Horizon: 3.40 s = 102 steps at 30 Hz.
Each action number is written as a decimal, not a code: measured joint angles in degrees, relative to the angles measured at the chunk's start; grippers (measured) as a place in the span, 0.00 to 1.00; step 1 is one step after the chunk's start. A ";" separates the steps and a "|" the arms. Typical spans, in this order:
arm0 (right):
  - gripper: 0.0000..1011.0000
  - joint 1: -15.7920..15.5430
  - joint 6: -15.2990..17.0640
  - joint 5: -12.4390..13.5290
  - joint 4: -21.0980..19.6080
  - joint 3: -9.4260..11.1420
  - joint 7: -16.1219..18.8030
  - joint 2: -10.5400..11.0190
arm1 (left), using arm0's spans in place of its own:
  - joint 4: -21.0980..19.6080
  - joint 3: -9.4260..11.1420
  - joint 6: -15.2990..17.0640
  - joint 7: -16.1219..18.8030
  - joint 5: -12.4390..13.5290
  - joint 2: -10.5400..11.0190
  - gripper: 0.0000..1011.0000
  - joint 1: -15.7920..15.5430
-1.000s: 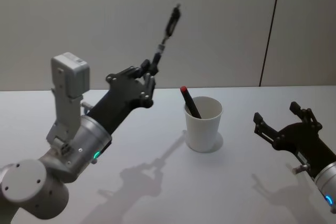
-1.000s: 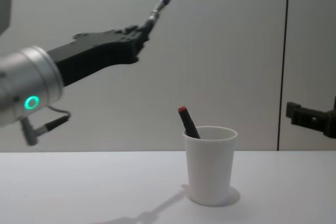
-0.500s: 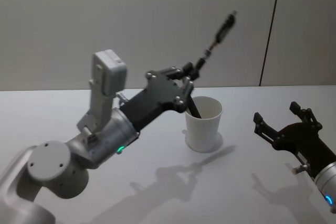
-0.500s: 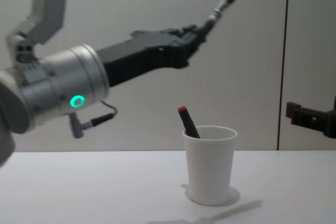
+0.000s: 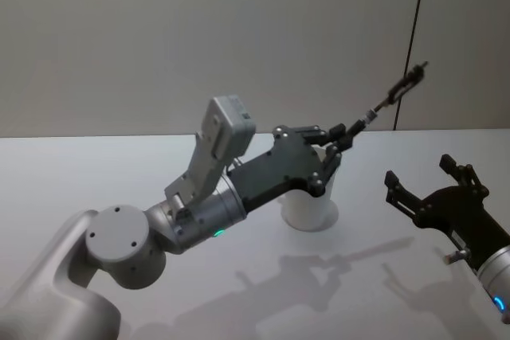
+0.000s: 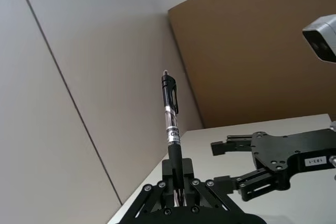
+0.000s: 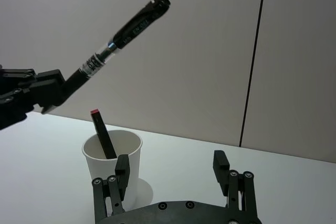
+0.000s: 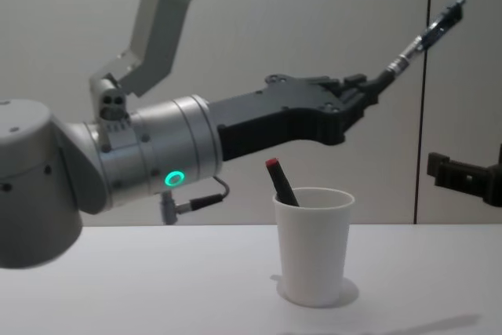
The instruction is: Place the pen into the pen holder.
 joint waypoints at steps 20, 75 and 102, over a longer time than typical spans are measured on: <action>0.99 0.00 0.00 0.00 0.00 0.00 0.00 0.00 | 3.57 1.61 -3.70 -1.95 -1.60 -2.13 0.10 -1.55; 0.99 -3.63 -1.84 32.05 -5.52 6.13 15.64 5.85 | 4.22 2.04 -3.57 -4.22 -4.61 -2.43 0.10 -1.81; 0.99 3.30 8.03 41.83 -3.50 4.05 9.22 1.51 | 4.21 2.03 -3.57 -4.22 -4.61 -2.43 0.10 -1.81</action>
